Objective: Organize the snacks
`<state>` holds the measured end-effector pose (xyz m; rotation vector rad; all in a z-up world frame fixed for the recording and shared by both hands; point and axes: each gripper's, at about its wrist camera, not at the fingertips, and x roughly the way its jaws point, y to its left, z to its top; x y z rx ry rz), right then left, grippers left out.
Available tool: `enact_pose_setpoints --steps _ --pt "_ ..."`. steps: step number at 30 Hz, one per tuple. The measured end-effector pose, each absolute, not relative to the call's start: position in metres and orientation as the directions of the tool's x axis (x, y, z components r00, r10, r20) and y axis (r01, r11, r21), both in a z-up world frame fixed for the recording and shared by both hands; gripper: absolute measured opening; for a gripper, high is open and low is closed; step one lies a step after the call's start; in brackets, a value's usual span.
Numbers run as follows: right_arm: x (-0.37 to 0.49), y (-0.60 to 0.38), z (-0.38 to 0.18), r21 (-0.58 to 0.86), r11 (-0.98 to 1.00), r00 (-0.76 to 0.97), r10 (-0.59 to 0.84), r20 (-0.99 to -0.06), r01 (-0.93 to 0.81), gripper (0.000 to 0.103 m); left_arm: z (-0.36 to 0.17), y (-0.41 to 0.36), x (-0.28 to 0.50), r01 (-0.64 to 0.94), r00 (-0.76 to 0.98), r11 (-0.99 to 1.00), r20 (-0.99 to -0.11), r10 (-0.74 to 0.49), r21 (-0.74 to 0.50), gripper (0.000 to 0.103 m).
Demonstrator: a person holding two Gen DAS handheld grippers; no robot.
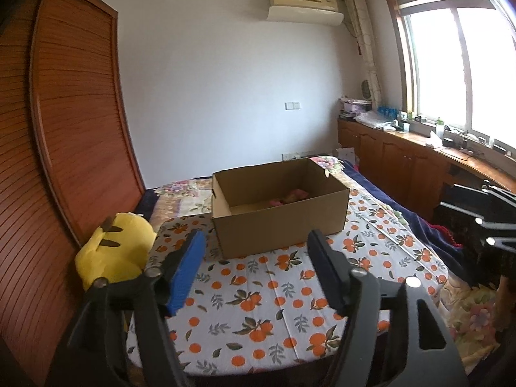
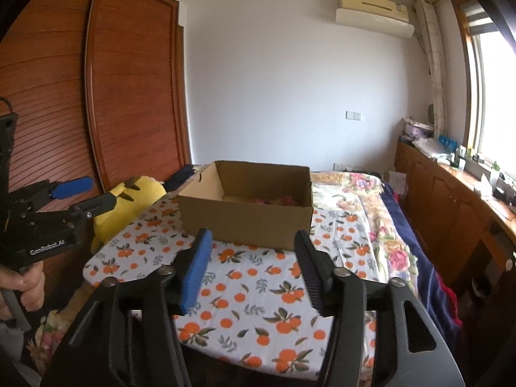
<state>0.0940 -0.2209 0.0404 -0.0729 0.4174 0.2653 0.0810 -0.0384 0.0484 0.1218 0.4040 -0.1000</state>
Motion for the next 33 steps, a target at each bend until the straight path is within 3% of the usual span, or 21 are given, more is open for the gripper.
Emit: enact_pose_setpoints --steps 4,5,8,15,33 --pt "0.082 -0.221 0.028 -0.002 0.974 0.891 0.205 -0.404 -0.225 0.079 0.039 -0.038 0.071 0.066 0.919 0.992 -0.393 -0.017 0.111 0.073" --pt "0.079 -0.221 0.025 -0.003 0.978 0.897 0.19 -0.399 -0.208 0.089 0.035 -0.036 0.068 0.061 0.919 0.994 -0.395 -0.021 0.089 0.076" --pt "0.075 -0.223 0.015 0.007 0.984 0.905 0.166 -0.392 -0.177 0.101 0.027 -0.032 0.063 0.05 0.917 0.997 -0.399 -0.025 0.054 0.085" --pt "0.079 -0.227 0.002 -0.013 0.994 0.905 0.096 -0.414 -0.112 0.103 0.014 -0.027 0.055 0.023 0.914 0.998 -0.405 0.002 0.056 0.099" --pt "0.076 -0.229 0.0 -0.008 0.995 0.91 0.087 -0.404 -0.099 0.103 0.011 -0.025 0.044 0.015 0.919 0.998 -0.395 0.011 0.063 0.101"
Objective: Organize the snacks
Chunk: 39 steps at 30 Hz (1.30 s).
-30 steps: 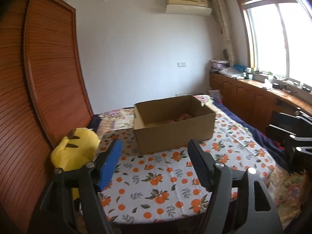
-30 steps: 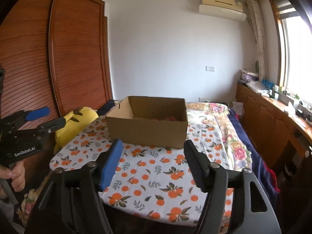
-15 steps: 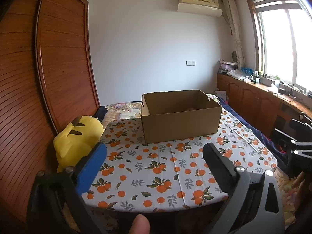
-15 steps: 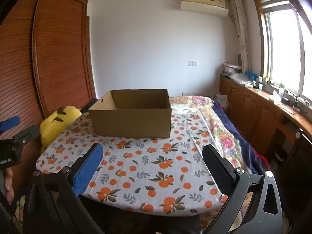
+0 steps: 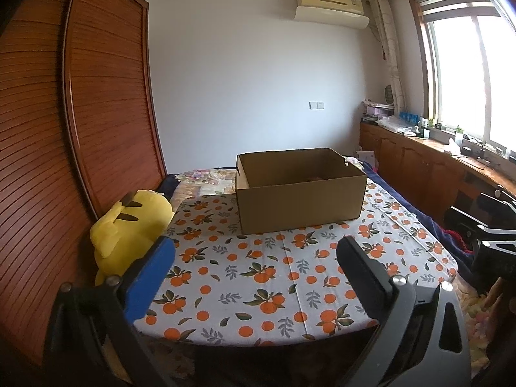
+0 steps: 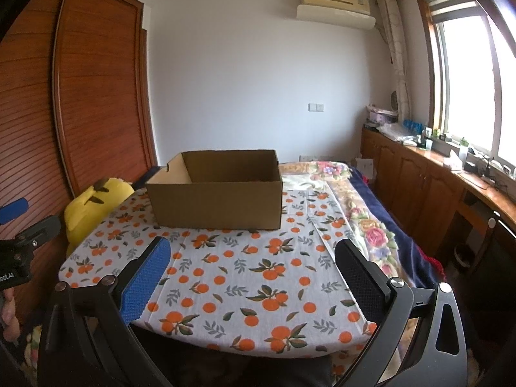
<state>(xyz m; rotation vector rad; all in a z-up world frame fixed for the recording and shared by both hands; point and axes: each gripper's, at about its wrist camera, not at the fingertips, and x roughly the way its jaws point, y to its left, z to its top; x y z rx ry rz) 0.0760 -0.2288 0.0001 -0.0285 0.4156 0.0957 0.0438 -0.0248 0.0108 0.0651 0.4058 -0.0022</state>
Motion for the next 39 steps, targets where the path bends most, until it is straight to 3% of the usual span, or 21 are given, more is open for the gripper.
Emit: enact_pose_setpoints --steps 39 --pt "0.075 -0.2272 0.0049 -0.016 0.996 0.922 0.072 -0.381 -0.085 0.103 0.0123 -0.023 0.038 -0.001 0.928 0.997 -0.372 0.031 0.08 0.101"
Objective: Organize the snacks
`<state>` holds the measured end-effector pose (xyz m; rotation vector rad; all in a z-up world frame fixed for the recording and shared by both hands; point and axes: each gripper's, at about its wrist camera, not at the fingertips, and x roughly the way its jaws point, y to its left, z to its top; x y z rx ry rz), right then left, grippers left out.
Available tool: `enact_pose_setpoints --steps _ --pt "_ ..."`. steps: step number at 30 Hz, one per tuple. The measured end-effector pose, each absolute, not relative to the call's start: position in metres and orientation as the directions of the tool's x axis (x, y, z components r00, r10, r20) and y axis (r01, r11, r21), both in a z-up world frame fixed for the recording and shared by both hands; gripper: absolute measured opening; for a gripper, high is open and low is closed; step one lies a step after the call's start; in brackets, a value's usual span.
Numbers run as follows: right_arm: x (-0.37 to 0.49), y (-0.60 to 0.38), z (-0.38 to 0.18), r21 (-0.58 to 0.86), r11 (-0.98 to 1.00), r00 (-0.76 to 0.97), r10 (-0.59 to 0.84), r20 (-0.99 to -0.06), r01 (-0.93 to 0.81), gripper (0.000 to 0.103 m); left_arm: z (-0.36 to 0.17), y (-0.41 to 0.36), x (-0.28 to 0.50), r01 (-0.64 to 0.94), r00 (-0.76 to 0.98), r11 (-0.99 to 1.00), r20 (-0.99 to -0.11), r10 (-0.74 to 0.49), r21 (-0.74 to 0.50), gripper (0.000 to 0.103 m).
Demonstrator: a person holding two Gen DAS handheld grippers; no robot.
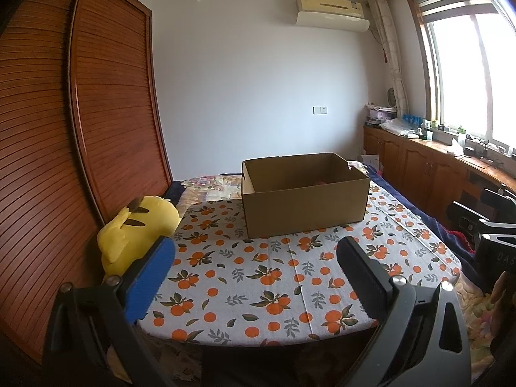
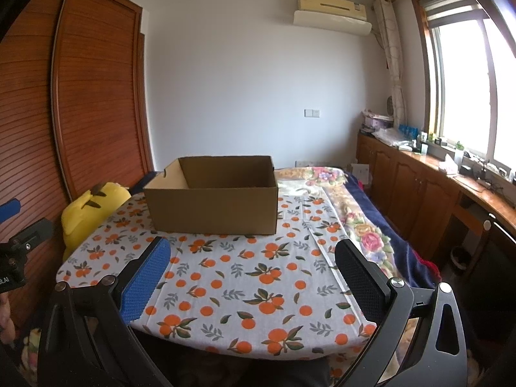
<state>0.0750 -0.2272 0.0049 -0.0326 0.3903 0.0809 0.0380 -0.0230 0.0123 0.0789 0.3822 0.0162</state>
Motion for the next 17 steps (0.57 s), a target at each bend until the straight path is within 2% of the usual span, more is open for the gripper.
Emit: enact_pose_setpoints --steps 17 --pt "0.074 -0.2293 0.004 -0.018 0.996 0.923 0.073 -0.378 -0.086 0.103 0.0127 -0.0227 0.0385 -0.003 0.928 0.997 -0.37 0.034 0.083 0.101"
